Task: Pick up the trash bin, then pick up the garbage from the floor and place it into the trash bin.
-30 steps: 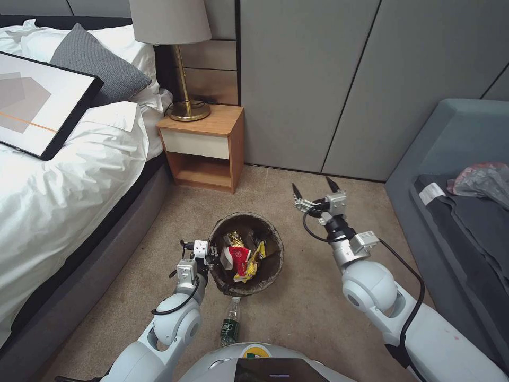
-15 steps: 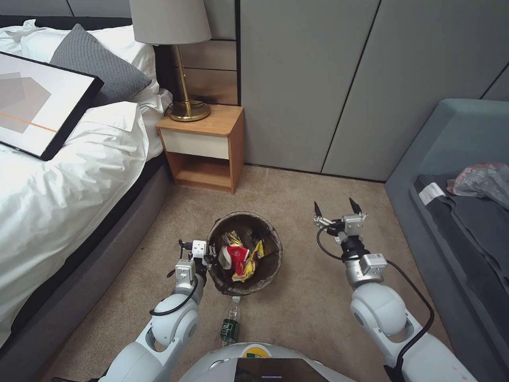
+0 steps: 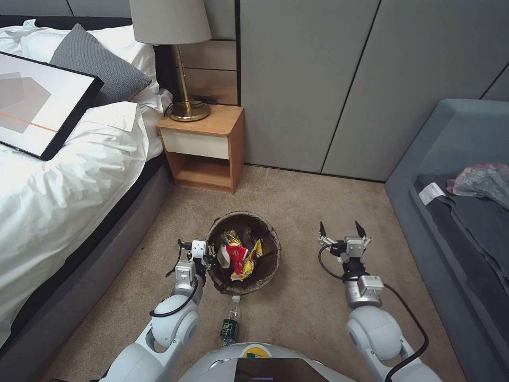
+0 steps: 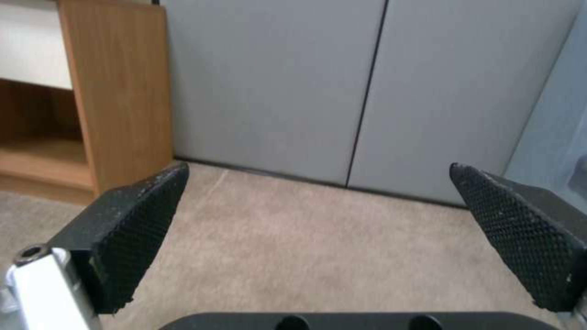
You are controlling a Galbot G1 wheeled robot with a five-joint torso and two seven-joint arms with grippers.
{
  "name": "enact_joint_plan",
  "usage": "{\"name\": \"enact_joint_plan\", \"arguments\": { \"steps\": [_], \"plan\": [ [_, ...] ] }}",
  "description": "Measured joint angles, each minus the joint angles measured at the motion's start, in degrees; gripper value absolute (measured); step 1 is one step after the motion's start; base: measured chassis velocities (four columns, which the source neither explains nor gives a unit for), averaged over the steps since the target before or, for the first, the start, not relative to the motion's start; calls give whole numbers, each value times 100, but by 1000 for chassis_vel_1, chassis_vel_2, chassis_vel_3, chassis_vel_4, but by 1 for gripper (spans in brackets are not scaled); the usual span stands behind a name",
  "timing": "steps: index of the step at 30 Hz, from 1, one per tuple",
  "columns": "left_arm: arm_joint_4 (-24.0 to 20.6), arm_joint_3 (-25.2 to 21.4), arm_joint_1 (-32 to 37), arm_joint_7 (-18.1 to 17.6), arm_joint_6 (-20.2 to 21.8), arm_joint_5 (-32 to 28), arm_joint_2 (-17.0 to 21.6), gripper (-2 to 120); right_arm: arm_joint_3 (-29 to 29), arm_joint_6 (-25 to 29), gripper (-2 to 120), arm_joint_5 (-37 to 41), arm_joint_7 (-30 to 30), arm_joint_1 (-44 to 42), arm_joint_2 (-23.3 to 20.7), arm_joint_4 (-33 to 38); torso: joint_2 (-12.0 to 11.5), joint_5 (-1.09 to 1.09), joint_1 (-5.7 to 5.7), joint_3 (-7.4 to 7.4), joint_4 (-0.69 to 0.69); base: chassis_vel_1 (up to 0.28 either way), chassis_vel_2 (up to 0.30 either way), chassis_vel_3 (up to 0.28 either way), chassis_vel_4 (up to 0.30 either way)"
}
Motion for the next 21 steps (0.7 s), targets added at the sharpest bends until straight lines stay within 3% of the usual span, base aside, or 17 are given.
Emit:
{"name": "enact_joint_plan", "arguments": {
  "steps": [21],
  "plan": [
    [11, 3, -15, -79, 64, -175, -56, 0, -202, 91, 100, -102, 23, 98, 232, -88, 0, 1, 0, 0, 0, 0, 0, 0, 0]
  ]
}}
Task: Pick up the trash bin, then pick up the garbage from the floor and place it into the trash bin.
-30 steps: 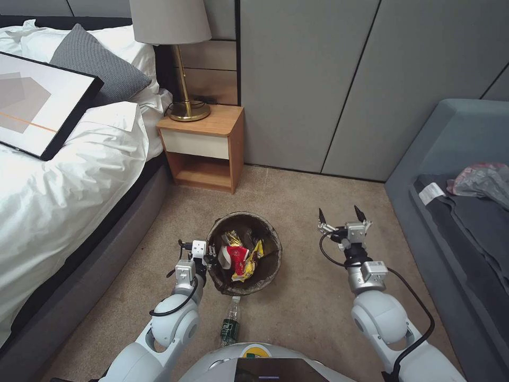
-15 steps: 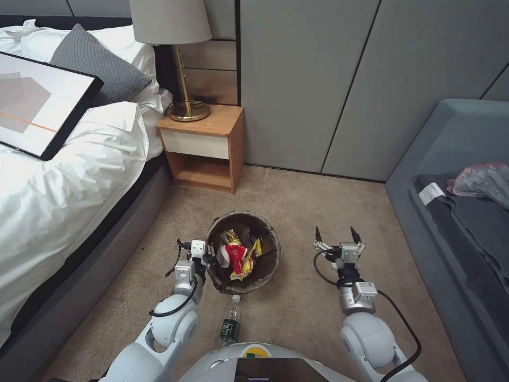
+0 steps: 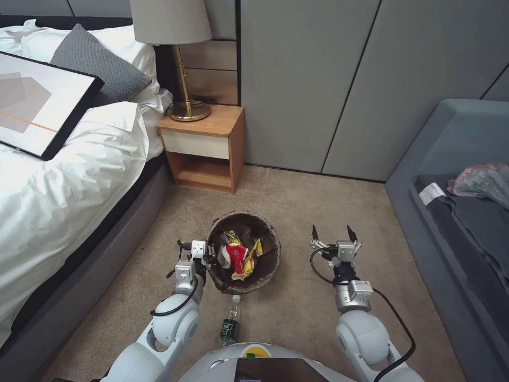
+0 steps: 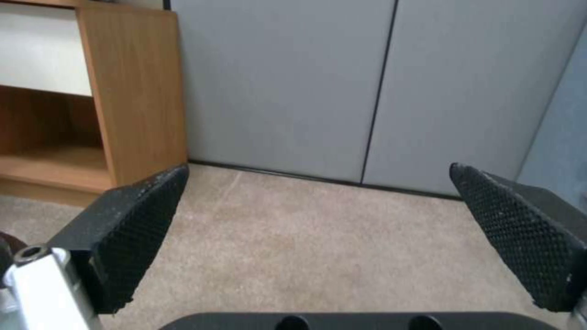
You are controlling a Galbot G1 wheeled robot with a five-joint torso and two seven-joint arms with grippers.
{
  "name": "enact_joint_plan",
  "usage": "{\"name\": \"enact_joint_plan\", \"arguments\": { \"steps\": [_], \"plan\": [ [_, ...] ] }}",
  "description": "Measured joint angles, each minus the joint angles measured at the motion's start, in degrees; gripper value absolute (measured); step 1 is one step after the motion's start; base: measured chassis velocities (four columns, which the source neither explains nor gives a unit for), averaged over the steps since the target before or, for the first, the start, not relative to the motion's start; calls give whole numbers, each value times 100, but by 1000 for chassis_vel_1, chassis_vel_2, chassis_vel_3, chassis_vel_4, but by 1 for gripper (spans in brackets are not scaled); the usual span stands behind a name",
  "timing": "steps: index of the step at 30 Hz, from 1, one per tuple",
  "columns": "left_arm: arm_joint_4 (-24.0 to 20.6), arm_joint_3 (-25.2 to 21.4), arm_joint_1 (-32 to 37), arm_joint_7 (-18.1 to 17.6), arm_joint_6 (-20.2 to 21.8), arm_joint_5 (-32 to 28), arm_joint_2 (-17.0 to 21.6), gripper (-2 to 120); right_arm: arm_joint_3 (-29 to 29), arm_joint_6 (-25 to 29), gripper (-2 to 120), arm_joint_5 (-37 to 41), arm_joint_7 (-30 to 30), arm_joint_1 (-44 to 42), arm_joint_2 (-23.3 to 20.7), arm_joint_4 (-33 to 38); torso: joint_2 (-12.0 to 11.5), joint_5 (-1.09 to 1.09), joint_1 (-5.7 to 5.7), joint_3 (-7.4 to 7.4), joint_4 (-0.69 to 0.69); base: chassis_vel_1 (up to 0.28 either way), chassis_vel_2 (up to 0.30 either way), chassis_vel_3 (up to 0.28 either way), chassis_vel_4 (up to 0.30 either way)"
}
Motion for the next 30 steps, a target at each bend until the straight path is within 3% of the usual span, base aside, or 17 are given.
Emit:
{"name": "enact_joint_plan", "arguments": {
  "steps": [30],
  "plan": [
    [-26, -32, 10, 1, 29, -4, -35, 0, -74, -65, 100, 40, 70, 183, -72, -67, 0, 1, 0, 0, 1, 37, 42, 42, 41]
  ]
}}
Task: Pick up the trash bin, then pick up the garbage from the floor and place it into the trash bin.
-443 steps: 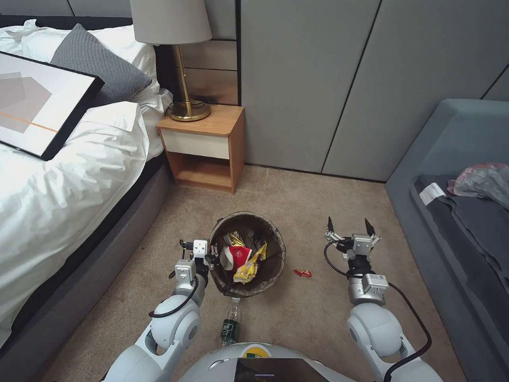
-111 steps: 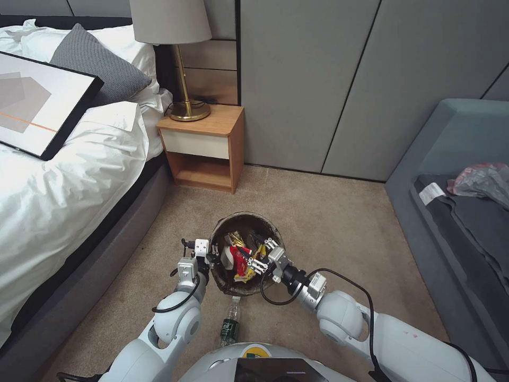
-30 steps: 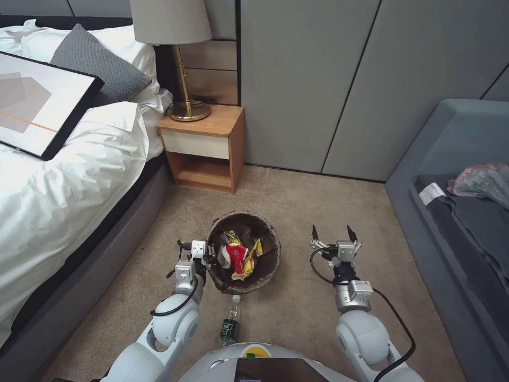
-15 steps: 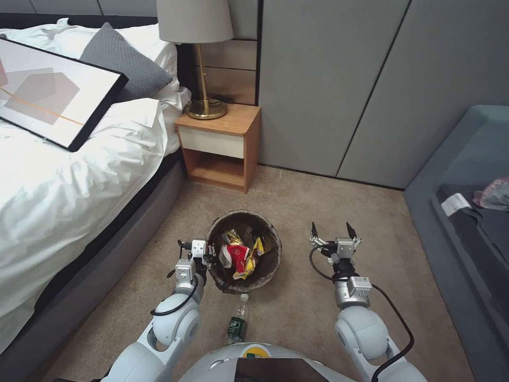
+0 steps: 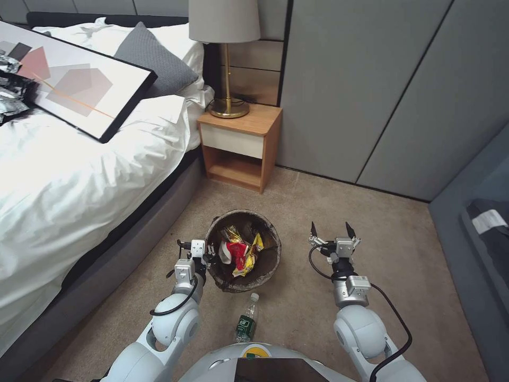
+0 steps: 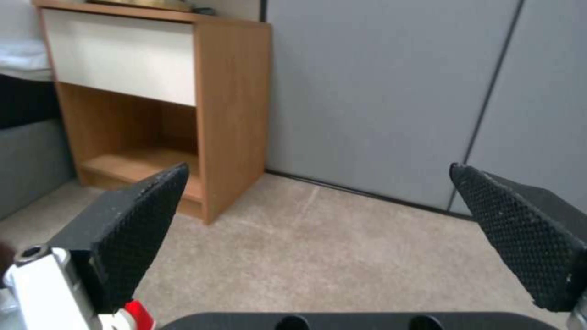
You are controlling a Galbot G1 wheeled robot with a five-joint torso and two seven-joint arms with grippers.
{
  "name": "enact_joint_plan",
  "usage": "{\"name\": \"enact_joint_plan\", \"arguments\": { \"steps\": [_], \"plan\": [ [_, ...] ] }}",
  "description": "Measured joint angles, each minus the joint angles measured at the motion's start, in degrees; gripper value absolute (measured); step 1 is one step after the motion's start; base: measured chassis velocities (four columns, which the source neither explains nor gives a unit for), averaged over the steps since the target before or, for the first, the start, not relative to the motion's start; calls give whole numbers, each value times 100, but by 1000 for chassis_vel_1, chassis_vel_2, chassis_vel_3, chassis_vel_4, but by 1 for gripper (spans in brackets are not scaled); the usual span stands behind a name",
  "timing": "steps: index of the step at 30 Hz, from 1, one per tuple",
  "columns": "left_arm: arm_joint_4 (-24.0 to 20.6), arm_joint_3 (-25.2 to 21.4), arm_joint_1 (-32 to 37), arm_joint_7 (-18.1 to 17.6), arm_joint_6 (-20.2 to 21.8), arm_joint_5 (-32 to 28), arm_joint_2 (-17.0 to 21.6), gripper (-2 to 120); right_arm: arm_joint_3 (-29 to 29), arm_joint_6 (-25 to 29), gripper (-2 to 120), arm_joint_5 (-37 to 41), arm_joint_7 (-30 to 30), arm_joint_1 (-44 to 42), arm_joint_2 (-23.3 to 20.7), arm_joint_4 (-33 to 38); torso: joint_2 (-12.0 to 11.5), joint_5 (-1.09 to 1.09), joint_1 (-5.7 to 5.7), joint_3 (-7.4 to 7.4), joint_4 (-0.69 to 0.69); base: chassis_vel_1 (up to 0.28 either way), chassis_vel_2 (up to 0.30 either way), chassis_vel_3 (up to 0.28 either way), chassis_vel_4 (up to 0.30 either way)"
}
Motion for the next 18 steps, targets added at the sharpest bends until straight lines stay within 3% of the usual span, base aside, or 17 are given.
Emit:
{"name": "enact_joint_plan", "arguments": {
  "steps": [18],
  "plan": [
    [-35, -3, 62, 23, -4, 23, -2, 0, -43, -9, 100, -3, 29, 22, 54, -11, 0, 0, 0, 0, -1, 50, 48, 50, 48]
  ]
}}
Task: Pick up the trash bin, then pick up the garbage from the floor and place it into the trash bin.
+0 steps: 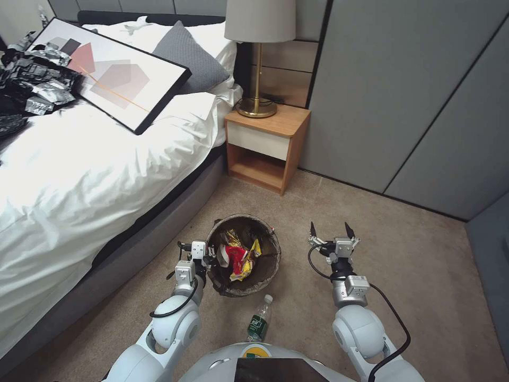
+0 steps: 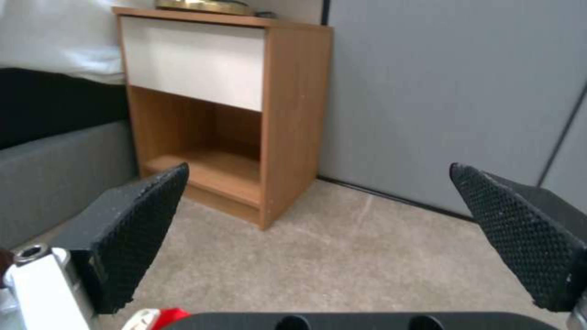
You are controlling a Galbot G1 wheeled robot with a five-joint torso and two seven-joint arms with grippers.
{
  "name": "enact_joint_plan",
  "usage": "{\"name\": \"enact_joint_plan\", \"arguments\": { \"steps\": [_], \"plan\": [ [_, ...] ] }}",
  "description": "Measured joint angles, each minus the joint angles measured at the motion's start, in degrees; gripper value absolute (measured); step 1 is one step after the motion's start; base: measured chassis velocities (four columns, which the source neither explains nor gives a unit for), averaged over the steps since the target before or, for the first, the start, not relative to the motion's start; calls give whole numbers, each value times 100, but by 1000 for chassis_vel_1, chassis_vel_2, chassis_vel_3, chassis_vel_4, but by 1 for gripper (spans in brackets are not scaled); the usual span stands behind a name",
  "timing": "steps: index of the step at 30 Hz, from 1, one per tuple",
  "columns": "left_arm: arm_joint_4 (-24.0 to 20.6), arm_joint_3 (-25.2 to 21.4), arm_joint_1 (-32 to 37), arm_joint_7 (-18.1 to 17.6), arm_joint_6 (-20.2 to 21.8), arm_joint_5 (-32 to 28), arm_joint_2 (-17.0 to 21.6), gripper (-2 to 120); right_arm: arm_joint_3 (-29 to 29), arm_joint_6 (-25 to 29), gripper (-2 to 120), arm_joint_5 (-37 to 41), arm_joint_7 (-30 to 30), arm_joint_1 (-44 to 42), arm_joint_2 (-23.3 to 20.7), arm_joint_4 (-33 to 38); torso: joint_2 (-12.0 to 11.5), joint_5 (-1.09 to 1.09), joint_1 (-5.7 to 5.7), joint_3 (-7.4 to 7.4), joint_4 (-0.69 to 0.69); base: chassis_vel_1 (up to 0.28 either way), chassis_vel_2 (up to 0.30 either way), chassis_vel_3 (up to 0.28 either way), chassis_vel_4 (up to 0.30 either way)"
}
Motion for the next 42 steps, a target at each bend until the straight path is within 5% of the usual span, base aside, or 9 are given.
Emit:
{"name": "enact_joint_plan", "arguments": {
  "steps": [42],
  "plan": [
    [8, -30, 4, -2, -39, 89, -39, 0, -20, -36, 100, 9, 158, 163, 86, -129, 0, 0, 0, 0, 0, 33, 36, 35, 38]
  ]
}}
